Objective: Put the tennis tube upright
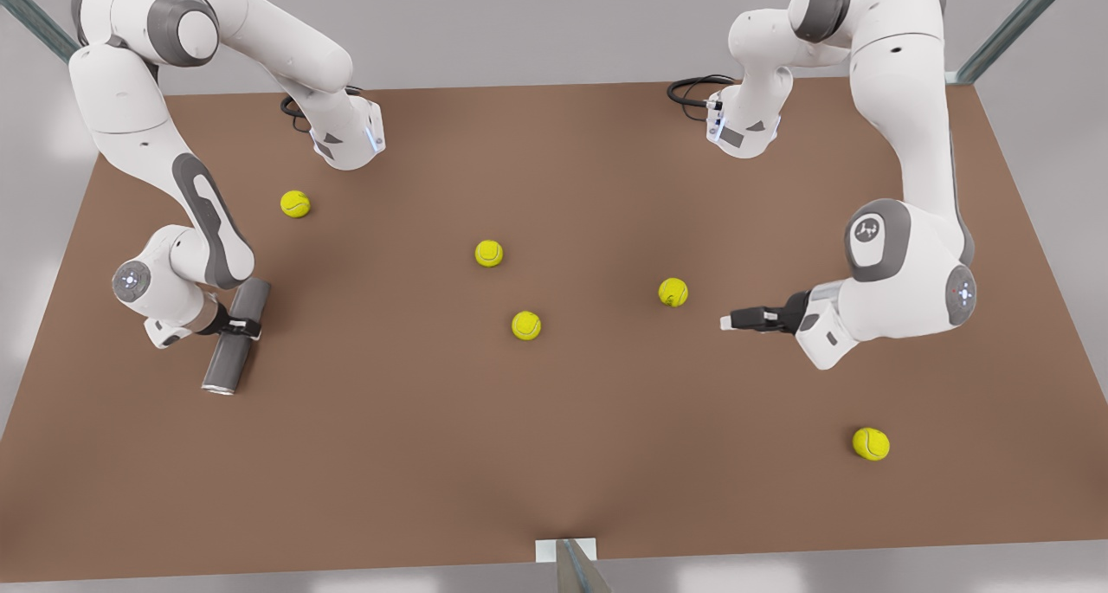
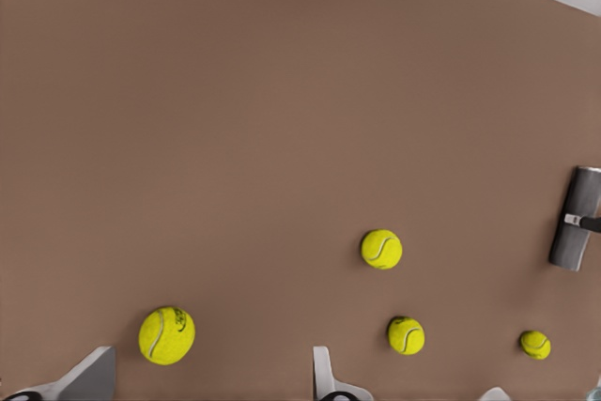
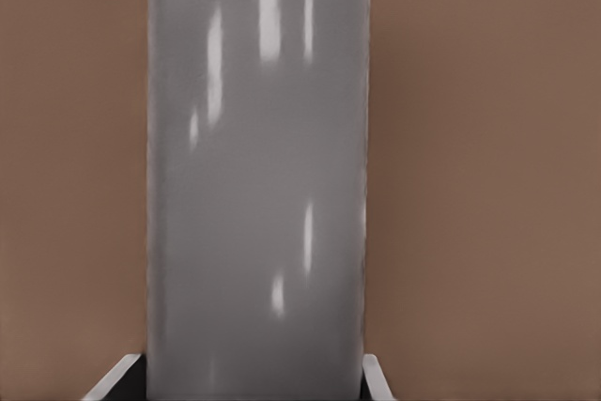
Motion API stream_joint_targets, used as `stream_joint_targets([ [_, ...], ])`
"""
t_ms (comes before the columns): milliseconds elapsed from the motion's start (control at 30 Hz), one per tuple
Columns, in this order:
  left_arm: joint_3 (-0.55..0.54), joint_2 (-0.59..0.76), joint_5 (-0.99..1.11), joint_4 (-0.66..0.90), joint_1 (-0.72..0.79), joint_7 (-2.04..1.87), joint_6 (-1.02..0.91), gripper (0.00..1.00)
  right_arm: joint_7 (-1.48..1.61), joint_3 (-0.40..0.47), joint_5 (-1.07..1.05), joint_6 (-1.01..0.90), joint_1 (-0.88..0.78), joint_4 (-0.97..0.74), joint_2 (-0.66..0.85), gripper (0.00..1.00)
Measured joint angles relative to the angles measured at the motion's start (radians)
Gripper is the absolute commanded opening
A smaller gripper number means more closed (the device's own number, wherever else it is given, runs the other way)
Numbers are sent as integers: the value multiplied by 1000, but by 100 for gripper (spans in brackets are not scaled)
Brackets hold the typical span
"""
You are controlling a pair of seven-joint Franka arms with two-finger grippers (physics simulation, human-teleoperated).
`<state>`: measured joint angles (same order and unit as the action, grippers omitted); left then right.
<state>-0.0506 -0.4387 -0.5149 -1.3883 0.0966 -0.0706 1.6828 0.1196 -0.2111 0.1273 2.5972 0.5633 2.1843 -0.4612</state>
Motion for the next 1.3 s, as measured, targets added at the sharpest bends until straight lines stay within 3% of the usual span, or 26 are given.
stream_joint_targets([
  [1300,0,-19,-6,8,15,0,5,100,25,-1,4,8,-3,8,4,75],
])
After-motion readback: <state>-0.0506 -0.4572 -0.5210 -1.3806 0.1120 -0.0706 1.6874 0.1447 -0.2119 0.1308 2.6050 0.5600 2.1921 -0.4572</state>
